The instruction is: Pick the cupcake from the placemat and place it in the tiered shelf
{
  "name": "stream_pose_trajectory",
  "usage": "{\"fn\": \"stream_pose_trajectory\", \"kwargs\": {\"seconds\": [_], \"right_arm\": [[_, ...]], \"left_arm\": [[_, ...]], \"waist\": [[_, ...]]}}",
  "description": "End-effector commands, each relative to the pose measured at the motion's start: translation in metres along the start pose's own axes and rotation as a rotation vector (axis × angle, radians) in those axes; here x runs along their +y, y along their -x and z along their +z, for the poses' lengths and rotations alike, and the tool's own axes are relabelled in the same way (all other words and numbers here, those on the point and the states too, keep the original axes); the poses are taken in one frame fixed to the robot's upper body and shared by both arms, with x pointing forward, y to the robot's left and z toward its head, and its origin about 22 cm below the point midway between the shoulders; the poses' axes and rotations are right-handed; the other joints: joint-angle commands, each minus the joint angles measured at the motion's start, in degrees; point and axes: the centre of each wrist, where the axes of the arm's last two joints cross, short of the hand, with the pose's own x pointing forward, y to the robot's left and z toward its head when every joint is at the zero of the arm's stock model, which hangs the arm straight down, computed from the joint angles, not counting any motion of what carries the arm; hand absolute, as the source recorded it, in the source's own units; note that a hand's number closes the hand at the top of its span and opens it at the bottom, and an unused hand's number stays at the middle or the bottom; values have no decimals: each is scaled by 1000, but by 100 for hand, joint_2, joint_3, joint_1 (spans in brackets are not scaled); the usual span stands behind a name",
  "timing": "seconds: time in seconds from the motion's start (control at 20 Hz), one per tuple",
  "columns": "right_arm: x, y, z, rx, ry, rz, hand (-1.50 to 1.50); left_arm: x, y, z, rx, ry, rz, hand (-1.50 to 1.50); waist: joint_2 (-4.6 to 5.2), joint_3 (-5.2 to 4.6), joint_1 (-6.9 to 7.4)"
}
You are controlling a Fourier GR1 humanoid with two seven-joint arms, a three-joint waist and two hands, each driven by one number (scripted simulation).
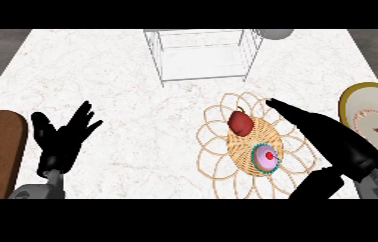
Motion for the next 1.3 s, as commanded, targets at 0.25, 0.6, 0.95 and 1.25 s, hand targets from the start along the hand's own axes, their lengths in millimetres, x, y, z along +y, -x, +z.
{"fn": "stream_pose_trajectory", "kwargs": {"seconds": [0.25, 0.6, 0.95, 1.25], "right_arm": [[32, 10, -2, 33, 15, 56, -150], [45, -13, -23, 72, 31, 68, -150], [58, 5, -30, 102, 84, 115, -150], [69, 22, -50, 69, 107, 86, -150]], "left_arm": [[-2, 14, -3, 61, 4, -9, 0], [4, 12, 2, 51, 2, -1, 0], [-7, 19, -4, 51, -5, 4, 0], [-7, 25, 2, 58, 20, 1, 0]], "waist": [[36, -36, -20], [35, -37, 7], [36, -36, -10], [37, -35, 8]]}}
